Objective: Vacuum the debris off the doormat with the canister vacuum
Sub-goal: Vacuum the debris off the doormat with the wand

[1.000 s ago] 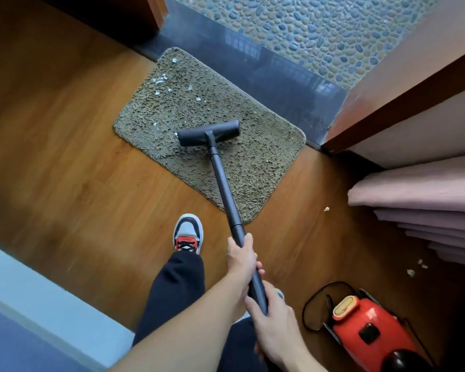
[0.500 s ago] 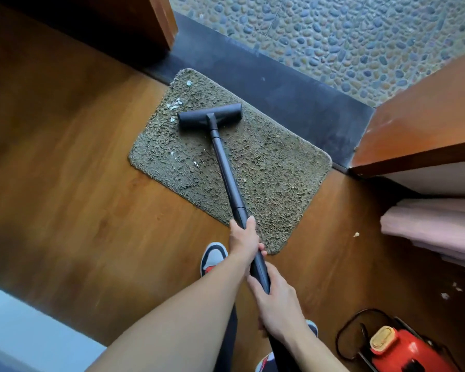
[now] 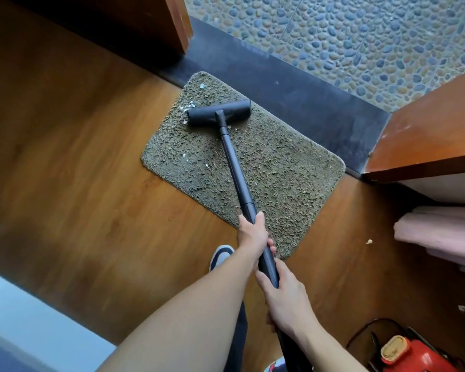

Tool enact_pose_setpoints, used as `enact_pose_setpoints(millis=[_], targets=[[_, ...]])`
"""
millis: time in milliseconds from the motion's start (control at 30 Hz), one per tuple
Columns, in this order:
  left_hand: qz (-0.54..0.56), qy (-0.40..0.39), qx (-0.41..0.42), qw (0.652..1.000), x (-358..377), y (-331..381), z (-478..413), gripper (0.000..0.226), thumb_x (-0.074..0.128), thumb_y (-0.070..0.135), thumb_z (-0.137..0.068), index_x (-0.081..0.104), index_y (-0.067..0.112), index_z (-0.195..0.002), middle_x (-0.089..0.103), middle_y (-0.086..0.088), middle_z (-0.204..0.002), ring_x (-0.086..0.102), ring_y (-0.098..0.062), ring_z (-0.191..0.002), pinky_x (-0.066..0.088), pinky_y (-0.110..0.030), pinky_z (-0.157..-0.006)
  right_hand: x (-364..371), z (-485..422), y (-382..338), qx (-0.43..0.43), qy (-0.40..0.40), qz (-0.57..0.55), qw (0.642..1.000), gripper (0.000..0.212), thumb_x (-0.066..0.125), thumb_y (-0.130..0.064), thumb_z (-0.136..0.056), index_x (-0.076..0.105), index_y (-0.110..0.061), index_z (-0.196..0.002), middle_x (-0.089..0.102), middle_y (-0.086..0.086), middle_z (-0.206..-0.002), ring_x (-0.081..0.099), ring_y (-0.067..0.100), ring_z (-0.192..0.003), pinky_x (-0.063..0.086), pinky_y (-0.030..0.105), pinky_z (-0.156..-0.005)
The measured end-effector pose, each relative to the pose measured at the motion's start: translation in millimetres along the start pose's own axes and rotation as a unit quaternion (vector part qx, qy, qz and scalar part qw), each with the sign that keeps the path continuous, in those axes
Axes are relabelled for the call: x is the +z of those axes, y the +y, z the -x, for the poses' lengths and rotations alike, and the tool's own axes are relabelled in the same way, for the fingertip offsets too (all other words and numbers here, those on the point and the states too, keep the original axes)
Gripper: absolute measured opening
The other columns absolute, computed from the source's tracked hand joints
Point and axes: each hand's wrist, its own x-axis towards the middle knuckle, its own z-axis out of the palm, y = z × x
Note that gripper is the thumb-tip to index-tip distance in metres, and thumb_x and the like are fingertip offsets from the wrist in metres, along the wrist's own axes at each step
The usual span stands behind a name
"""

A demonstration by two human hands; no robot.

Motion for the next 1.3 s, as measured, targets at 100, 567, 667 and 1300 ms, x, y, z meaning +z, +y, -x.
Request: enact_pose_setpoints(millis=[100,567,667,1300], targets=[[-0.008,-0.007,-0.007,1.0,6,-29,18,0.026,0.046,0.034,-0.104,0.042,0.016,-0.122,0.047,-0.005,-0.067,0.044,-0.012,-0.04,0.044,-0.023,-0.039,-3,19,29,0.01,0.004,0.023,1.0,0.026,0.054,-0.043,-0.098,0.051,-0.045,-0.123,0.068,-0.003,-0.086,0.068,0.022,-0.059,0.06,0.039,-0.061],[-0.036,-0.003,-0.01,0.999,18,-76,44,0.023,0.044,0.036,-0.104,0.042,0.018,-0.119,0.049,-0.006,-0.073,0.046,-0.012,-0.044,0.046,-0.023,-0.04,-6,47,72,0.025,0.007,0.012,1.0,0.036,0.053,-0.043,-0.101,0.045,-0.042,-0.135,0.067,-0.006,-0.095,0.066,0.012,-0.074,0.053,0.015,-0.066],[-0.026,-0.004,-0.007,1.0,13,-59,35,0.025,0.046,0.036,-0.104,0.043,0.015,-0.118,0.049,-0.006,-0.074,0.046,-0.012,-0.045,0.047,-0.024,-0.041,-4,34,60,0.01,0.006,0.026,1.0,0.033,0.054,-0.042,-0.1,0.051,-0.037,-0.133,0.066,-0.008,-0.092,0.063,0.011,-0.076,0.053,0.026,-0.068],[0.065,-0.041,-0.068,0.995,25,-113,71,0.023,0.052,0.035,-0.101,0.044,0.017,-0.113,0.047,-0.007,-0.072,0.042,-0.013,-0.041,0.042,-0.023,-0.042,-24,78,88,0.029,0.005,0.048,0.998,0.031,0.054,-0.042,-0.1,0.052,-0.034,-0.13,0.068,-0.005,-0.101,0.063,0.014,-0.087,0.047,0.022,-0.071]])
